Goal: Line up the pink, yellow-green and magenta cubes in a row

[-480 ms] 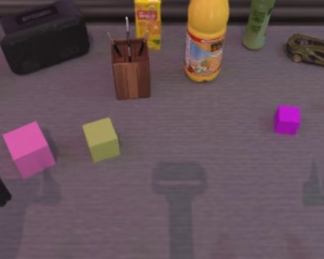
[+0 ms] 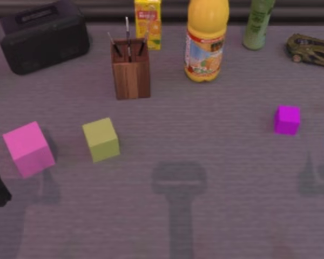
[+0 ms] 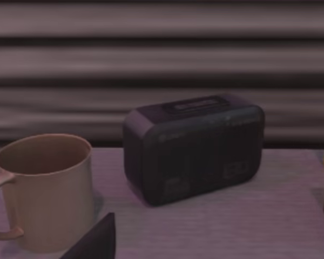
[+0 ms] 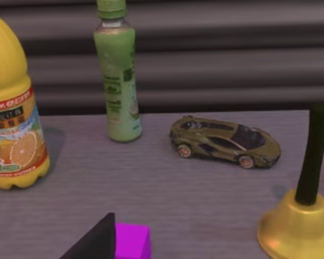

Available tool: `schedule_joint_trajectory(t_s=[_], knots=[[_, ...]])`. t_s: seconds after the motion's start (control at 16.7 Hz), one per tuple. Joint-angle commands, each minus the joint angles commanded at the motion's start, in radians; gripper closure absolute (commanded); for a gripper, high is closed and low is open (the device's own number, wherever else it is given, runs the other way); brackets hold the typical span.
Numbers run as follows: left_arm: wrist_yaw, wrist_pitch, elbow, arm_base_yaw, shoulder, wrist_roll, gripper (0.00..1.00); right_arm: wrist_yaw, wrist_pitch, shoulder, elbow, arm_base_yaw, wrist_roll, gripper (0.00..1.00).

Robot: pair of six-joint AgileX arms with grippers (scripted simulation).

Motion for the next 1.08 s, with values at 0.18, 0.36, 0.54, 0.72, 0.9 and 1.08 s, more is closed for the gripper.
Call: schedule_joint_trajectory(t_s=[0.18,0.36,0.54,0.72,0.9,1.08], knots=[[0.0,0.0,0.0,0.0,0.0,0.0,0.0,0.001,-0.142,0.25,0.236,0.02,0.041,0.0],[0.0,0.0,0.0,0.0,0.0,0.0,0.0,0.004,-0.315,0.589,0.512,0.044,0.087,0.0],[0.0,0.0,0.0,0.0,0.0,0.0,0.0,0.007,-0.504,0.967,0.799,0.069,0.136,0.0],[0.0,0.0,0.0,0.0,0.0,0.0,0.0,0.01,-0.687,1.329,1.068,0.095,0.183,0.0],[0.0,0.0,0.0,0.0,0.0,0.0,0.0,0.011,-0.847,1.628,1.31,0.118,0.228,0.0],[0.0,0.0,0.0,0.0,0.0,0.0,0.0,0.01,-0.971,1.857,1.521,0.137,0.266,0.0]])
